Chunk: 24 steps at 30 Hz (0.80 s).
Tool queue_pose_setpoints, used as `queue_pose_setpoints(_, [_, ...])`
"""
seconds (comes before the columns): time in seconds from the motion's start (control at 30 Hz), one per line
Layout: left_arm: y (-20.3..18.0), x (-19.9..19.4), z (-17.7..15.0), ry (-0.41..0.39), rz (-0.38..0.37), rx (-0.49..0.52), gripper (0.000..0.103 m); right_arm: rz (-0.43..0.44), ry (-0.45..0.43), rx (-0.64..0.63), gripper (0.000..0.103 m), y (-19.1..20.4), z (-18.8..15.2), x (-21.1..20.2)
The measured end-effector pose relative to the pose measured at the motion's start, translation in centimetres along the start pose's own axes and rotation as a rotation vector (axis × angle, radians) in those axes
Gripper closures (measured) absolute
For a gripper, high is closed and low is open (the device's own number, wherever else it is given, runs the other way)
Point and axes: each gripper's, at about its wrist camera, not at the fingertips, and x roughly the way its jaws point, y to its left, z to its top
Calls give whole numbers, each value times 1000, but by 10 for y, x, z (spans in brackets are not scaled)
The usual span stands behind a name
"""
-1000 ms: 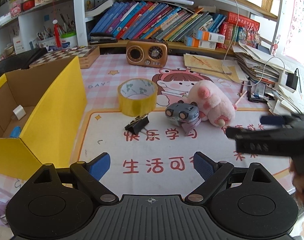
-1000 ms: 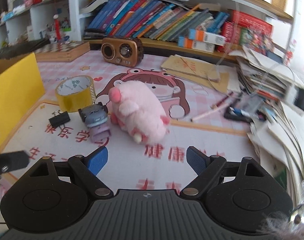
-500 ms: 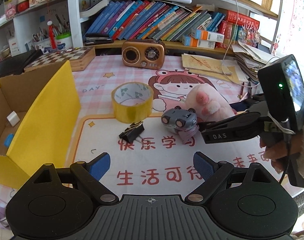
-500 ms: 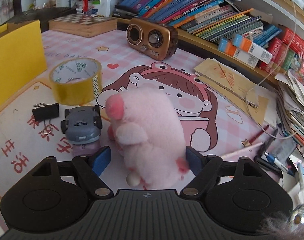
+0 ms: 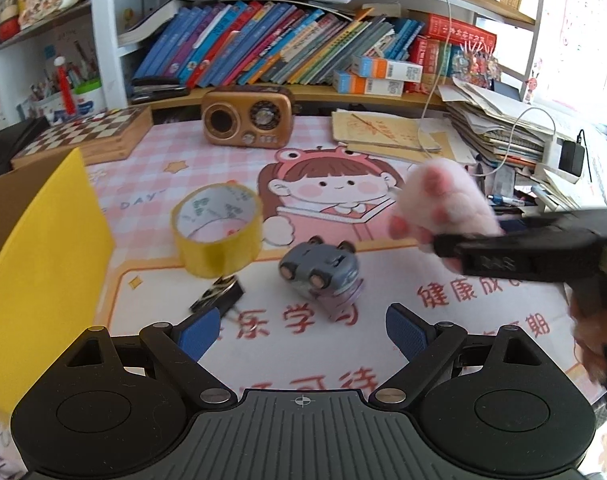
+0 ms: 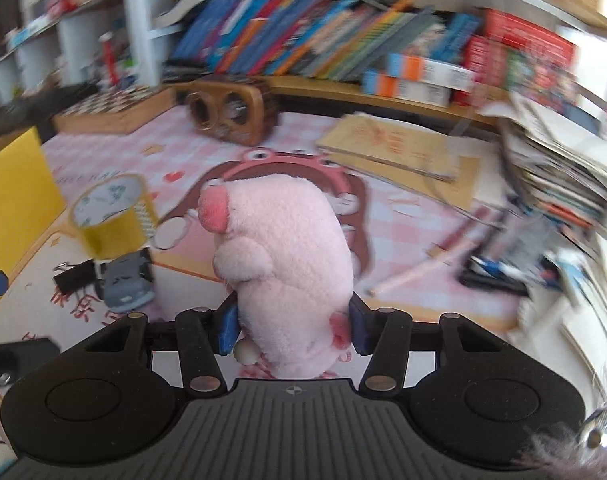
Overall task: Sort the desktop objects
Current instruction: 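Close the right tool on the pink plush pig and lift it, then close the left tool on the gray toy car while the right tool holds the pig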
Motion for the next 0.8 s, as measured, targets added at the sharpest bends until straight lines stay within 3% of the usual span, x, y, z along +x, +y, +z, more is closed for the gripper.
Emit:
queue_pose_setpoints(0.37, [-16,25,12,-16,-18,33,11,-77,71,105,53,-12,-45,-31])
queue_pose_setpoints(0.8, [-26,59,21,6,5,119,11,-71,87,77,43,-11,-42,-25])
